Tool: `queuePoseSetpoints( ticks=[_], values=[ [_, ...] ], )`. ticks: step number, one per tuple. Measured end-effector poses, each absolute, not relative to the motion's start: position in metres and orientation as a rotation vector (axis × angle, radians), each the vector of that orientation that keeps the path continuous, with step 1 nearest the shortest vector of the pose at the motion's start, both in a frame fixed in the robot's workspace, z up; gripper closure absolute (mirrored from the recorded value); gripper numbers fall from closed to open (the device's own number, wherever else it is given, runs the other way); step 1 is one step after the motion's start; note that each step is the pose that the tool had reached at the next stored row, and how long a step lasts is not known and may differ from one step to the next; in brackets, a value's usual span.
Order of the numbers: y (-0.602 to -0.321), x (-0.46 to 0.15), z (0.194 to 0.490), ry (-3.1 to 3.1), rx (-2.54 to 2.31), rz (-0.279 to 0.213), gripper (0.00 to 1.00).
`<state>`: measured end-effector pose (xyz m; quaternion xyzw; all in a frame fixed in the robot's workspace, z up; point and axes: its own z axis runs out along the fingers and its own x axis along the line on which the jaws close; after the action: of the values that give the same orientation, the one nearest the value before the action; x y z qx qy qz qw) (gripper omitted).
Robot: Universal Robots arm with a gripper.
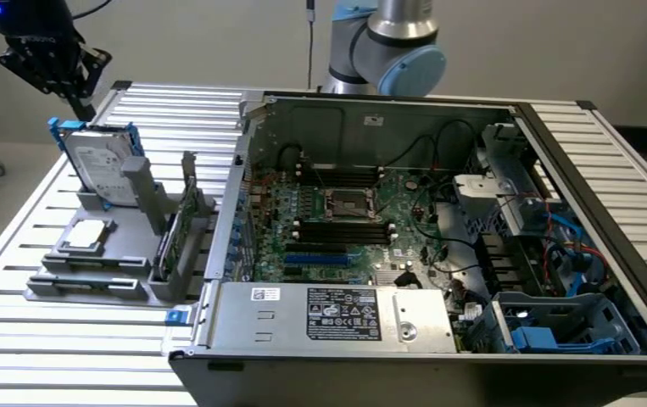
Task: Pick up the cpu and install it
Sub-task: 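Reach for the cpu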
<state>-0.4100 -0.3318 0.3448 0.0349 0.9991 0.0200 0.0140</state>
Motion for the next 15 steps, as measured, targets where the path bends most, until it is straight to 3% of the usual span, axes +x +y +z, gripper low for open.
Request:
queuePoseSetpoints(
  ticks=[7,15],
  values=[
    [-0.34,-0.441,0.341,3.111,0.108,0.062,0.89],
    [-0.375,-0.45,0.34,3.111,0.109,0.063,0.89]
  ],
)
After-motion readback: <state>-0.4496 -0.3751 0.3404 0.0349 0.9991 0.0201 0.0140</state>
